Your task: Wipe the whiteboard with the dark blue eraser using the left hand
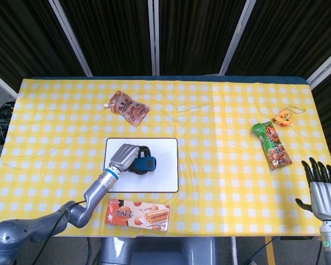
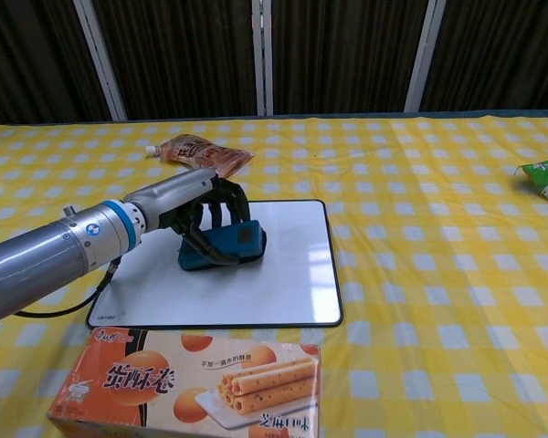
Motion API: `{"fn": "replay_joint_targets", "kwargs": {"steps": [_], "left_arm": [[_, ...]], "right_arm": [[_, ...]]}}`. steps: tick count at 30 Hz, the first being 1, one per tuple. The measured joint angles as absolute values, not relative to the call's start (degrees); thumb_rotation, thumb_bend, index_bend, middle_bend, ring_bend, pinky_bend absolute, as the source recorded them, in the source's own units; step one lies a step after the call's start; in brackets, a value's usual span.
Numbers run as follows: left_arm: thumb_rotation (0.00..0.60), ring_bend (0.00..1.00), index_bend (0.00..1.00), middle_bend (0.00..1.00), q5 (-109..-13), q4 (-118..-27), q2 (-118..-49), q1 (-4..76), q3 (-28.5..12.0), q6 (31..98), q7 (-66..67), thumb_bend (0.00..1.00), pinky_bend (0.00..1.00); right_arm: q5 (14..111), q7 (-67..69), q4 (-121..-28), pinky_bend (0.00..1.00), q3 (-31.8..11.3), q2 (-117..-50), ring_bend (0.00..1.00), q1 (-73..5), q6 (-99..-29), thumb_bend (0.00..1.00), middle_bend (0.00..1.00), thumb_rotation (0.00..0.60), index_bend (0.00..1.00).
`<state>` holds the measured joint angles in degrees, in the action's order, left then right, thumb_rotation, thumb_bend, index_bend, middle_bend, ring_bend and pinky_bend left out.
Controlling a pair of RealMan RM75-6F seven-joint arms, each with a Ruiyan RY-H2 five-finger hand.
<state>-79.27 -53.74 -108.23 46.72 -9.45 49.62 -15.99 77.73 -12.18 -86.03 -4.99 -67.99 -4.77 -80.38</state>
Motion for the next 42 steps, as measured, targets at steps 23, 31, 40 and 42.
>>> {"fn": "replay_joint_targets", "kwargs": {"steps": [23, 31, 40, 42], "left_arm": [[0.6, 0.55, 0.66, 0.44, -81.05, -48.81, -109.19, 46.56, -8.12, 49.97, -23.45, 0.23, 0.6], [0.6, 0.55, 0.66, 0.45, -81.95, -51.4, -111.15, 47.56, -7.8, 50.46, -21.65, 0.23, 0.6], [0.6, 0.55, 0.66, 0.45, -81.08, -52.11, -107.29, 47.35, -8.47, 50.3, -20.34, 0.23, 0.6], [0.6, 0.55, 0.66, 0.45, -80.92, -52.62, -105.71, 47.23, -8.66, 50.37, -20.11, 0.23, 0.6]], "right_arm": [[77.47, -12.34, -86.18, 0.0, -4.99, -67.99, 0.0, -4.74, -80.49, 0.0, 0.0, 0.6, 0.0], [77.13, -11.59, -85.86, 0.0, -5.08, -67.75, 0.0, -4.55, -80.49, 0.0, 0.0, 0.6, 0.0], [77.28, -11.75, -85.99, 0.0, -5.01, -67.8, 0.0, -4.63, -80.43, 0.0, 0.0, 0.6, 0.0], [77.37, -11.82, -86.09, 0.0, -5.0, -67.82, 0.0, -4.65, -80.5, 0.0, 0.0, 0.6, 0.0]]}}
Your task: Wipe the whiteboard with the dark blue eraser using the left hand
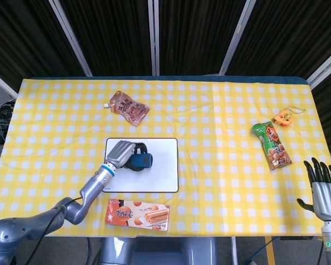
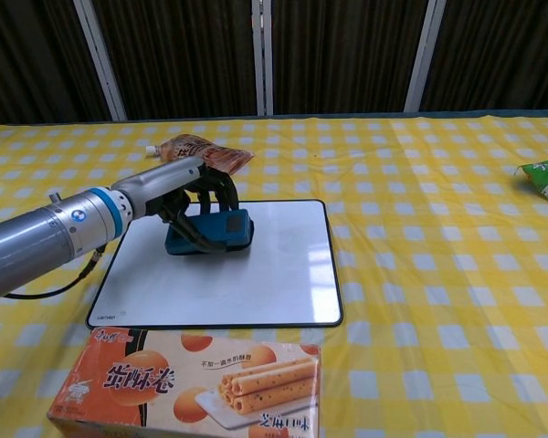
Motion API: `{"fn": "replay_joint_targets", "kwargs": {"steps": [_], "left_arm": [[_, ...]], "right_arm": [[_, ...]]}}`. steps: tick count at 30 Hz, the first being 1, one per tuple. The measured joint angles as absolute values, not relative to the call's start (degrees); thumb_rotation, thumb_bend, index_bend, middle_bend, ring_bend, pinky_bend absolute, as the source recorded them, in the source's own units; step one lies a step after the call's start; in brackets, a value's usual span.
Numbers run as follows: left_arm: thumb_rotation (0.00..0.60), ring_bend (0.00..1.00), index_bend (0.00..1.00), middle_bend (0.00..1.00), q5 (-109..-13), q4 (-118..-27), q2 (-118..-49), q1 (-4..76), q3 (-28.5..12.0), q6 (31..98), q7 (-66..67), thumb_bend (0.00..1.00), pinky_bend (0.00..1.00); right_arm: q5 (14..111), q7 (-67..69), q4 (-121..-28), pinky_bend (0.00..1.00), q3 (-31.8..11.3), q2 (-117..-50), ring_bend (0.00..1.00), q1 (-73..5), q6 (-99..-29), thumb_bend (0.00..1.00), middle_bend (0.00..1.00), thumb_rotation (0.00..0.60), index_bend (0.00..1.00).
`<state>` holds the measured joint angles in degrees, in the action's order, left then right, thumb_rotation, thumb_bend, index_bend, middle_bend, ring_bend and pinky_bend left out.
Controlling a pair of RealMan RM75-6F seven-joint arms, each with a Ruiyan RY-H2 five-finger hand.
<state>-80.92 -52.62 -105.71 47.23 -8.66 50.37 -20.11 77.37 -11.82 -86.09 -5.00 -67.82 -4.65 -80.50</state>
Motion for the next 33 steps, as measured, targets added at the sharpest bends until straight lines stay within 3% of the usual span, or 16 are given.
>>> {"fn": "replay_joint_targets", "kwargs": {"steps": [12, 21, 23, 25, 27, 28, 30, 33], "left_arm": [[0.6, 0.55, 0.66, 0.45, -79.35, -55.34, -92.55, 44.92, -8.05, 48.75, -17.54, 0.23, 0.6], [0.6, 0.55, 0.64, 0.44, -78.48, -51.44, -89.71, 42.53, -4.56, 44.65, -16.87, 0.23, 0.59], [0.6, 0.49, 0.55, 0.36, -78.8, -50.4, -89.84, 42.19, -3.94, 44.3, -17.42, 0.17, 0.56], [0.6, 0.2, 0.21, 0.11, -79.28, -49.64, -90.02, 41.97, -3.53, 44.25, -17.9, 0.03, 0.37], [0.6, 0.02, 0.01, 0.0, -79.74, -49.47, -89.99, 41.87, -3.19, 44.22, -18.59, 0.0, 0.15], [0.6, 0.0, 0.0, 0.0, -80.09, -49.46, -89.88, 41.8, -3.01, 44.27, -19.21, 0.0, 0.07], [0.6, 0.0, 0.0, 0.0, -80.59, -49.53, -89.61, 41.66, -2.88, 44.83, -20.09, 0.0, 0.01], [0.6, 0.0, 0.0, 0.0, -81.21, -50.1, -88.95, 41.19, -3.03, 47.15, -21.24, 0.0, 0.0]], "right_arm": [[78.42, -12.5, -87.16, 0.0, -4.72, -67.77, 0.0, -4.82, -80.9, 0.0, 0.0, 0.6, 0.0], [78.91, -13.73, -87.64, 0.0, -4.41, -68.17, 0.0, -5.15, -80.66, 0.0, 0.0, 0.6, 0.0], [78.93, -13.99, -87.68, 0.0, -4.38, -68.3, 0.0, -5.24, -80.56, 0.0, 0.0, 0.6, 0.0], [78.94, -14.16, -87.72, 0.0, -4.38, -68.4, 0.0, -5.33, -80.5, 0.0, 0.0, 0.6, 0.0], [78.96, -14.19, -87.78, 0.0, -4.38, -68.44, 0.0, -5.39, -80.45, 0.0, 0.0, 0.6, 0.0], [79.0, -14.21, -87.83, 0.0, -4.41, -68.45, 0.0, -5.44, -80.45, 0.0, 0.0, 0.6, 0.0], [79.1, -14.26, -87.88, 0.0, -4.39, -68.47, 0.0, -5.5, -80.44, 0.0, 0.0, 0.6, 0.0], [79.33, -14.19, -88.02, 0.0, -4.33, -68.44, 0.0, -5.56, -80.45, 0.0, 0.0, 0.6, 0.0]]}}
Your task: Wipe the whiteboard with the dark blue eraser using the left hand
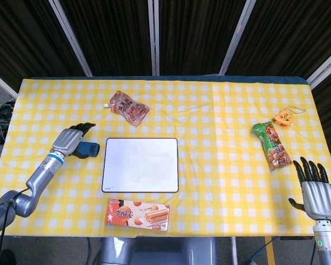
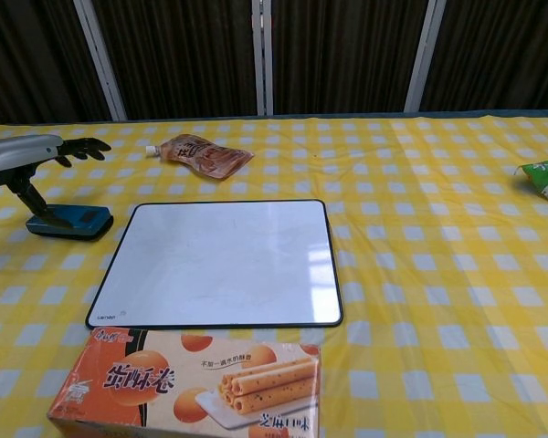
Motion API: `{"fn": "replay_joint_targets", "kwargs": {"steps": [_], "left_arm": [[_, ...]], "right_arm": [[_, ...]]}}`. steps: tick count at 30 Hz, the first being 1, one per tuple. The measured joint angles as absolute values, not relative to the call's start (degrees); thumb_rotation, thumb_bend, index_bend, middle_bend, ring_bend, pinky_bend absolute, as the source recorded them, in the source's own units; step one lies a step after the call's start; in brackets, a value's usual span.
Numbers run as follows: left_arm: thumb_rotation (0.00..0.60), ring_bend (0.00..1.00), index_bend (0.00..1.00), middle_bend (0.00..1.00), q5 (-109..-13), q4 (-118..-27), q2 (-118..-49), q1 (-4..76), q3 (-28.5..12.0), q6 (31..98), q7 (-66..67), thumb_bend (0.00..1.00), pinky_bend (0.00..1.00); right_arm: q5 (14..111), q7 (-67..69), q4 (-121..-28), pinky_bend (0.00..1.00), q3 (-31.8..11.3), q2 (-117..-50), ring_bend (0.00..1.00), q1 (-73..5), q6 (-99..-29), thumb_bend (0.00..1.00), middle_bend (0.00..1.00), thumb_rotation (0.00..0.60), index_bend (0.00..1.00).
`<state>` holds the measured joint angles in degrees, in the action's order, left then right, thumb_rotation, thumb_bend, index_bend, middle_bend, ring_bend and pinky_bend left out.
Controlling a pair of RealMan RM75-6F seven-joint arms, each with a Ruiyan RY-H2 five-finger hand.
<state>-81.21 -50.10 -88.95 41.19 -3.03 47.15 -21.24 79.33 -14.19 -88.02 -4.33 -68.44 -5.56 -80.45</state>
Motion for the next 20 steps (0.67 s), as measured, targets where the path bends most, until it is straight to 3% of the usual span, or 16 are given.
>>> {"fn": "replay_joint_targets", "kwargs": {"steps": [4, 9, 20], "left_arm": [[0.6, 0.0, 0.0, 0.0, -80.64, -53.99, -86.04, 39.42, -3.64, 50.4, -21.25, 0.0, 0.0], [0.6, 0.0, 0.0, 0.0, -75.5, -66.24, -80.12, 34.94, -4.76, 54.56, -12.49, 0.0, 0.0], [0.6, 0.0, 0.0, 0.0, -66.91, -98.99, -65.15, 19.84, -4.35, 77.1, 11.04, 0.0, 0.0]], "right_arm": [[80.1, -13.19, -88.91, 0.0, -4.33, -67.7, 0.0, -5.37, -81.3, 0.0, 0.0, 0.6, 0.0], [81.06, -11.58, -89.71, 0.0, -4.22, -66.6, 0.0, -4.92, -82.31, 0.0, 0.0, 0.6, 0.0], [82.48, -9.04, -90.22, 0.0, -4.22, -65.29, 0.0, -4.7, -83.22, 0.0, 0.0, 0.6, 0.0]]}}
